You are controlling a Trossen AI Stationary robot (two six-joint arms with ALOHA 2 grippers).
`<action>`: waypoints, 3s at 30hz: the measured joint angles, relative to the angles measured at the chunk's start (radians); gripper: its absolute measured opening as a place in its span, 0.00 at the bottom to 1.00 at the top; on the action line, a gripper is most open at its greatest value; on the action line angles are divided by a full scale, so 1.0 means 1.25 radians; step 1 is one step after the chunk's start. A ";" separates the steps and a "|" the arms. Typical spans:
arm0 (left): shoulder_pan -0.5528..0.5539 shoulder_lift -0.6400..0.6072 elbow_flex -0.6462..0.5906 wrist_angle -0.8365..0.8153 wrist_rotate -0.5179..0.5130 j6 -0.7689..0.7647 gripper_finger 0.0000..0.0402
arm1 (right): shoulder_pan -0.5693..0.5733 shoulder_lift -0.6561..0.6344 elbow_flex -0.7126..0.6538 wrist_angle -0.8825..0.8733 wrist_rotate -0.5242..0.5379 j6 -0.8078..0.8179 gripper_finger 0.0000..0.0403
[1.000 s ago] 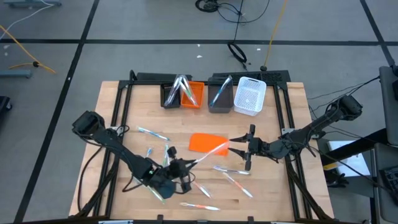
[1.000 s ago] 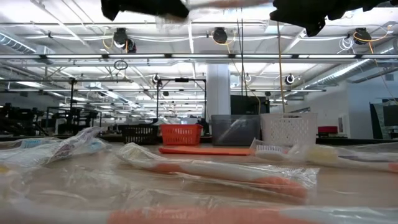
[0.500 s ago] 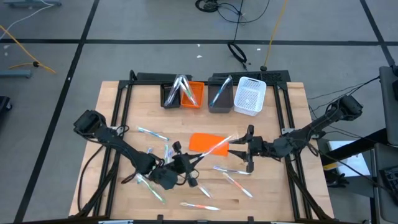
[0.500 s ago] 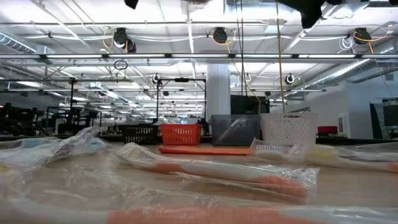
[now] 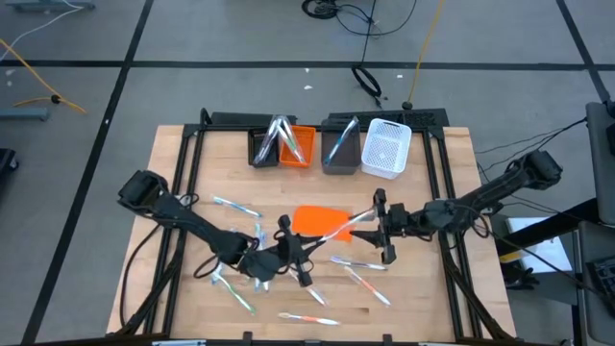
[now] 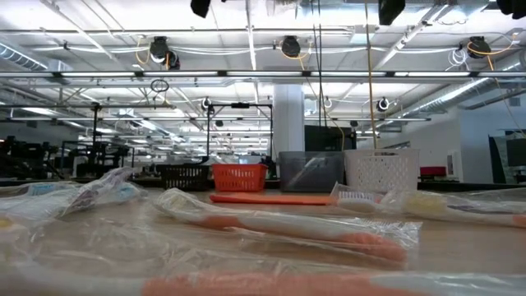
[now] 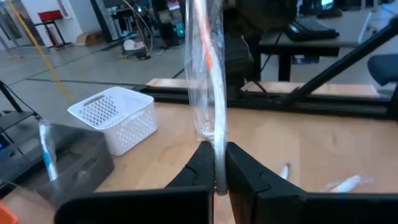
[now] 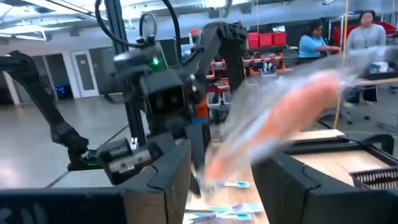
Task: Pick & Place Toothbrushes
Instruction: Put the orange toothbrush into the white bin
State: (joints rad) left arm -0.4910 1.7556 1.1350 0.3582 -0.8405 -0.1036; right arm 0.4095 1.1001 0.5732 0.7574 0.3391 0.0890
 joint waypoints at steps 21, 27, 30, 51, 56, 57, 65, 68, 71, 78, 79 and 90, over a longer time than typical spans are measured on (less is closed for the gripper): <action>0.017 0.013 -0.001 0.004 0.022 -0.031 0.16 | -0.018 0.047 0.001 -0.005 -0.008 -0.002 0.04; 0.015 0.012 -0.001 0.002 0.023 -0.009 0.37 | -0.019 0.047 0.000 -0.011 0.002 0.000 0.04; 0.015 0.012 -0.001 -0.013 0.025 -0.006 0.47 | -0.019 0.037 0.000 -0.029 0.011 0.001 0.04; 0.014 0.012 -0.001 -0.126 0.036 -0.102 0.63 | -0.078 -0.250 0.000 -0.465 0.274 0.095 0.04; 0.014 0.012 -0.001 -0.128 0.062 -0.114 0.63 | -0.156 -0.290 0.000 -0.549 0.277 0.133 0.04; 0.014 0.012 -0.001 -0.128 0.065 -0.114 0.63 | -0.174 -0.294 0.000 -0.568 0.277 0.143 0.04; 0.014 0.012 -0.001 -0.129 0.068 -0.117 0.63 | -0.354 -0.302 0.000 -0.661 0.234 0.216 0.04; 0.014 0.012 -0.001 -0.129 0.068 -0.113 0.63 | -0.442 -0.302 0.000 -0.678 0.158 0.231 0.04; 0.016 0.012 -0.001 -0.129 0.068 -0.113 0.63 | -0.531 -0.298 0.000 -0.683 0.098 0.231 0.04; 0.030 0.012 -0.001 -0.129 0.068 -0.111 0.63 | -0.745 -0.283 0.000 -0.702 -0.100 0.239 0.04; 0.032 0.012 -0.001 -0.129 0.068 -0.110 0.63 | -0.771 -0.278 0.000 -0.701 -0.130 0.244 0.04; 0.061 0.012 0.000 -0.142 0.116 -0.114 0.63 | -0.982 -0.145 0.000 -0.692 -0.385 0.279 0.04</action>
State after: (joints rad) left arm -0.4143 1.7702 1.1347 0.1803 -0.6950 -0.2455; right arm -0.8184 0.9185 0.5732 -0.1079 -0.1417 0.4380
